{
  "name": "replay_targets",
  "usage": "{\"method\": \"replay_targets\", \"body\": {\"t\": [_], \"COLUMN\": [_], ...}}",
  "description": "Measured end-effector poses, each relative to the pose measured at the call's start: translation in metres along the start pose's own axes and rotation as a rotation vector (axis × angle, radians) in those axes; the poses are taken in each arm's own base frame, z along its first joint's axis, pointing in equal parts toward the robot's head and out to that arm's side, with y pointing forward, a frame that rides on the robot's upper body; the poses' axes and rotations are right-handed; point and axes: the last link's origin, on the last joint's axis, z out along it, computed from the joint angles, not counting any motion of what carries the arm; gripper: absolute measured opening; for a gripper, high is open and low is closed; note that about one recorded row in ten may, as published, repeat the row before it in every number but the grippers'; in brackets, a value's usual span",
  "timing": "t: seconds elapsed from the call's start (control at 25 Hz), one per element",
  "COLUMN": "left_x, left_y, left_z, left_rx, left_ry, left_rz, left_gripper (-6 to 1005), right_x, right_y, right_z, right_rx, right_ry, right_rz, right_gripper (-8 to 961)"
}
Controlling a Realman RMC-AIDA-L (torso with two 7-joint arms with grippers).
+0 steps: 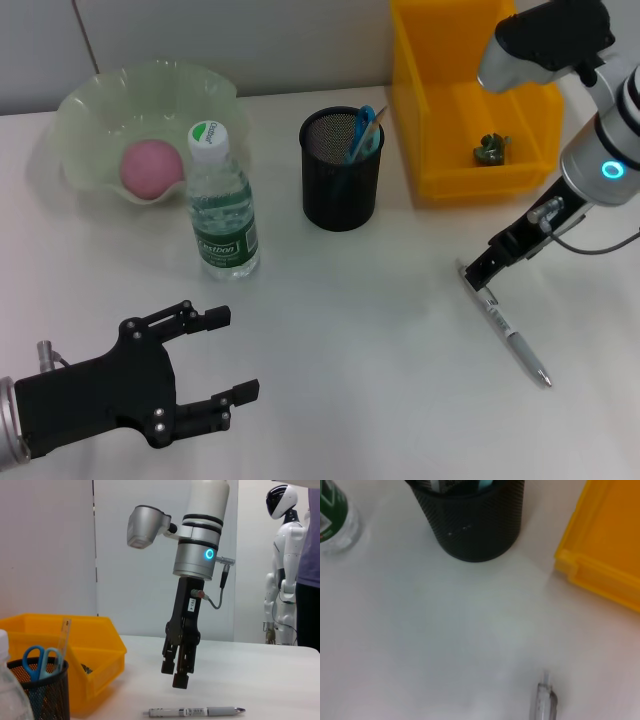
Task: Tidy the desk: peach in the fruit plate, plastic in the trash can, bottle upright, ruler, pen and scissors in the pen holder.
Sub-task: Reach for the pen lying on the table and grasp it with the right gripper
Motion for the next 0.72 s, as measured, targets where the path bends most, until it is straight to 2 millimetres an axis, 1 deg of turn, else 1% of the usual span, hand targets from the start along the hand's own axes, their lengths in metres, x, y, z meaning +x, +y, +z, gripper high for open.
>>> {"method": "replay_targets", "body": {"t": [0.2,0.72], "left_x": [0.0,-0.001], "left_y": [0.0,0.002], "left_z": [0.0,-0.001], "left_rx": [-0.001,-0.002], "left_ry": [0.001,0.004], "left_rz": [0.01,0.018], "left_gripper": [797,798], "right_x": [0.002,0.0], "right_y": [-0.001,-0.005], "right_z": [0.008,0.018], "right_rx": [0.005,0.014], "right_ry": [0.016,0.002], "right_rz": [0.011,0.037], "right_gripper": [816,811]}}
